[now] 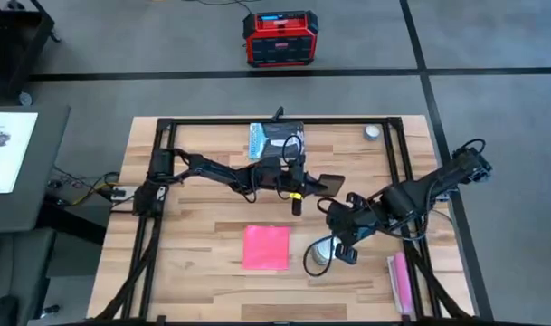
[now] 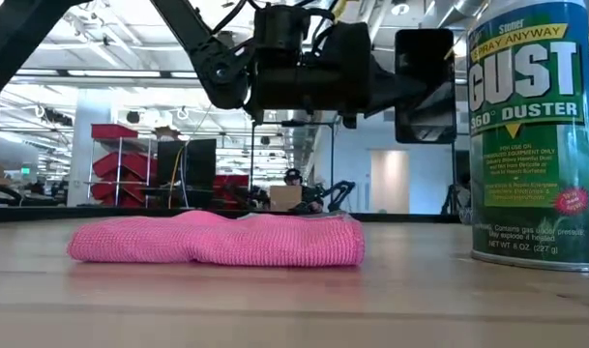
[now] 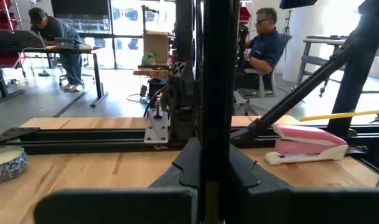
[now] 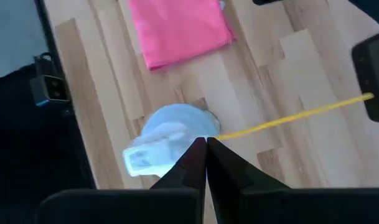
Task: Apply microfiber cloth
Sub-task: Spray the front of the cellphone using the spray bottle
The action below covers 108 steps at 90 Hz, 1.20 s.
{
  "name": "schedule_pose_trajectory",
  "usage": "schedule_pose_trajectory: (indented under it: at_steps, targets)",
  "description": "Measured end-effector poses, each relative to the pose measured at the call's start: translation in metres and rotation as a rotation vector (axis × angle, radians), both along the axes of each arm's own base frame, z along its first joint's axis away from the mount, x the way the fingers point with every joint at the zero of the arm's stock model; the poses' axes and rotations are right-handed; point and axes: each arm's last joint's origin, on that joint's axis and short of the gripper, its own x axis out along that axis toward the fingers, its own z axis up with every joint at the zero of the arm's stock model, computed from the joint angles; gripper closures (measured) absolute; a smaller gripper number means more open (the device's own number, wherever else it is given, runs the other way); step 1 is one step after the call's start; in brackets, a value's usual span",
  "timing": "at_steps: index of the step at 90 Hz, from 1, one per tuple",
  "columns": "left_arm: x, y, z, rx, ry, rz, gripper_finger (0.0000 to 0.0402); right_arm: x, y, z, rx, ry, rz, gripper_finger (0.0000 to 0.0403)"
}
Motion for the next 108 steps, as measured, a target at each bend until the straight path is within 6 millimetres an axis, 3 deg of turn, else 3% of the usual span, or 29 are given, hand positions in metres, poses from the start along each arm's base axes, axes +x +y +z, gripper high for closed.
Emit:
schedule_pose_trajectory:
  at_steps: [108]
  targets:
    - [-0.0054,-0.0005,-0.0073,-0.022,0.009,0.043,0.0399,0.0061,-0.0059,0.0,0.054,0.002,-0.009,0.0403]
